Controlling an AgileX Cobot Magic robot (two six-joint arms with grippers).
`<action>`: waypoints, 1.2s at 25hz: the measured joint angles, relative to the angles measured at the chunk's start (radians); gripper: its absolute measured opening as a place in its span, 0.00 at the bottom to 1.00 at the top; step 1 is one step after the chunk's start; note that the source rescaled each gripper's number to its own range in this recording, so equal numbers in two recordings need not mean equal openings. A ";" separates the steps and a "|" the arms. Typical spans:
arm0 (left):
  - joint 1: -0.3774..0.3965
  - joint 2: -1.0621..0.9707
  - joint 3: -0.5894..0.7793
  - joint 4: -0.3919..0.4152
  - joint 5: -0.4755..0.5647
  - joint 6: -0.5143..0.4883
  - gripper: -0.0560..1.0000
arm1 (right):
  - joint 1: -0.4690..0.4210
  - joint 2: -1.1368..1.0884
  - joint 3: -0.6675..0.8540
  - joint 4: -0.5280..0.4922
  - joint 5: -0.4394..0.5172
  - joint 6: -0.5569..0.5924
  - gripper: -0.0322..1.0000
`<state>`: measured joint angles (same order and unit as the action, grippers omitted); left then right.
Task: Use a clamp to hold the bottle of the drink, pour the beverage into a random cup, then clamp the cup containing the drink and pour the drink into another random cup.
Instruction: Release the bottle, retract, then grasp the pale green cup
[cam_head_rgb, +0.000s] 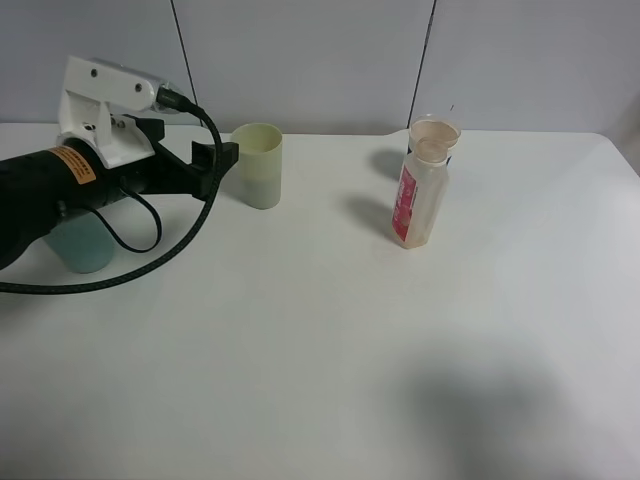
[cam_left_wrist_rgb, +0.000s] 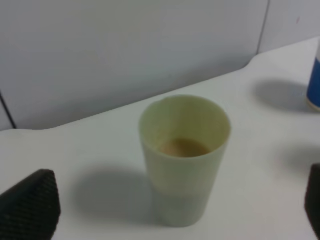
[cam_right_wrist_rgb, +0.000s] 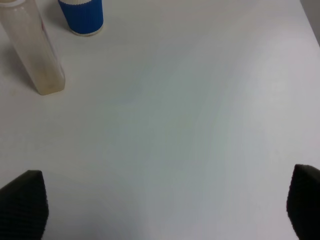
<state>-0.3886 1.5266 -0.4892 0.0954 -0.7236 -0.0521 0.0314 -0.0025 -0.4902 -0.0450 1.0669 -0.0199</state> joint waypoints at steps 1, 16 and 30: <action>-0.002 0.006 0.002 0.000 -0.007 0.000 1.00 | 0.000 0.000 0.000 0.000 0.000 0.000 0.91; -0.019 0.304 0.010 0.015 -0.392 -0.018 1.00 | 0.000 0.000 0.000 0.000 0.000 0.000 0.91; -0.019 0.491 0.004 0.026 -0.481 -0.033 1.00 | 0.000 0.000 0.000 0.000 0.000 0.000 0.91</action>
<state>-0.4077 2.0176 -0.4850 0.1218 -1.2046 -0.0855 0.0314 -0.0025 -0.4902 -0.0450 1.0669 -0.0199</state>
